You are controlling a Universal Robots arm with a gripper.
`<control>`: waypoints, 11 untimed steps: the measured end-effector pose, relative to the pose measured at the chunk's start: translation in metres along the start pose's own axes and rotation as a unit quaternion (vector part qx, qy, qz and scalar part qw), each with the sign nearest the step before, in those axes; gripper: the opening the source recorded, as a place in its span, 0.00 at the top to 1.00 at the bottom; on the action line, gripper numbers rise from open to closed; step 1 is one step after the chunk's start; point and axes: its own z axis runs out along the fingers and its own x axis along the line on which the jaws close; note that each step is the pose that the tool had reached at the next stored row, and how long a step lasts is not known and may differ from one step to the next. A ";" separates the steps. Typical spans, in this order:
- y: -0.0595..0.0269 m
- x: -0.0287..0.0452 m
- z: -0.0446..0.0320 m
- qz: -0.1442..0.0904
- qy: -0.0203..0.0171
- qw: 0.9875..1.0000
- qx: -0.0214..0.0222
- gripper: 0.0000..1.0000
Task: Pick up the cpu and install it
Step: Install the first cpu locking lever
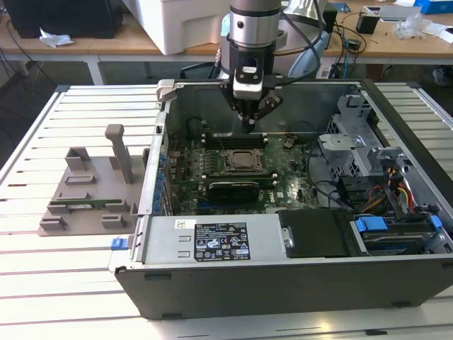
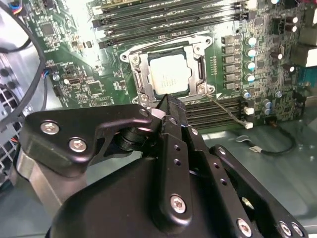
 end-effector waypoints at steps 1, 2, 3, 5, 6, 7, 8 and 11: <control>0.0000 0.0000 0.0000 -0.012 0.000 1.000 0.000 0.89; 0.0000 0.0000 0.0000 -0.025 0.000 1.000 -0.001 0.89; 0.0000 0.0000 0.0000 -0.042 -0.001 0.999 -0.002 0.89; 0.0000 0.0000 0.0000 -0.055 -0.001 0.998 -0.002 0.89; 0.0000 0.0000 0.0000 -0.060 -0.001 0.998 -0.002 0.89; 0.0000 0.0000 0.0000 -0.068 -0.001 0.998 -0.003 0.89; 0.0000 0.0000 0.0000 -0.079 -0.001 0.997 -0.003 0.89; 0.0000 0.0000 0.0000 -0.106 -0.001 0.994 -0.004 0.89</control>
